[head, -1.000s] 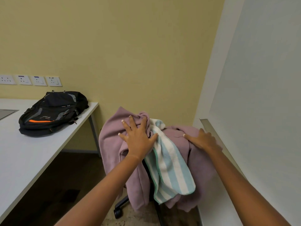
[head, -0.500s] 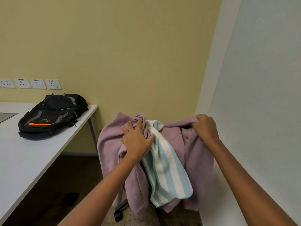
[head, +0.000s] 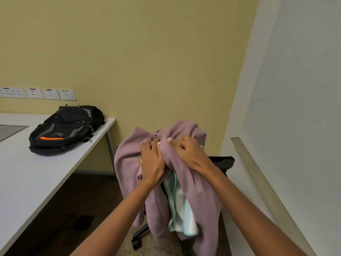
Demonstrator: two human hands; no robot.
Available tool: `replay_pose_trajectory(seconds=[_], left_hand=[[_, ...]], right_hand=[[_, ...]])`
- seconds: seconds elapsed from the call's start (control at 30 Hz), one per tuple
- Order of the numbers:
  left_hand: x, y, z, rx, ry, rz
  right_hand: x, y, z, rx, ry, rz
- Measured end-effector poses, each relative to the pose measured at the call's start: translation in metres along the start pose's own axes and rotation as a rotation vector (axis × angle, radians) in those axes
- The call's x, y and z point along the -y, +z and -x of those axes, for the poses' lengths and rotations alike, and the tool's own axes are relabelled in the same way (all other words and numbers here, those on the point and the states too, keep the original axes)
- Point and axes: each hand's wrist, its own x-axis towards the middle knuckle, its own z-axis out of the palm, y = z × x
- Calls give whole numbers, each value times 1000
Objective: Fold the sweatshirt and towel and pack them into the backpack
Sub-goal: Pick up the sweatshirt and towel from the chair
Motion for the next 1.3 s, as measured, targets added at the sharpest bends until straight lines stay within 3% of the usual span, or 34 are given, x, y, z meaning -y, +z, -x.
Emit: replay_pose_trajectory(seconds=[0.03,0.13,0.27,0.33,0.57,0.67,0.77,0.97,1.1,1.2,1.3], left_hand=[[-1,1,2,-12,-27,-22],[-6,7,8,-19,-160,-116],[-11,9,17,8,-317,-132],[-13,9,20,43,-367,-62],[-14,3,27,114,-362,49],[-14,2,27,99,-375,81],[-16,2,23,57,-383,46],[-22,3,30,12,-327,38],[-24,-1,29,-5,-250,84],[-23,-6,25,-3,-193,73],[-22,-10,27,14,-114,40]], right_hand=[[-8,-5,-1,-83,33,9],[-37,-12,1,-251,144,364],[-72,-4,-2,-167,529,244],[-77,-5,-5,-97,620,219],[-64,-5,1,138,354,-272],[-59,-5,8,281,250,-142],[-55,-3,11,312,134,-52],[-49,24,15,63,-81,57],[-39,32,15,60,-172,134],[-26,33,16,112,-172,345],[-21,36,20,108,-73,389]])
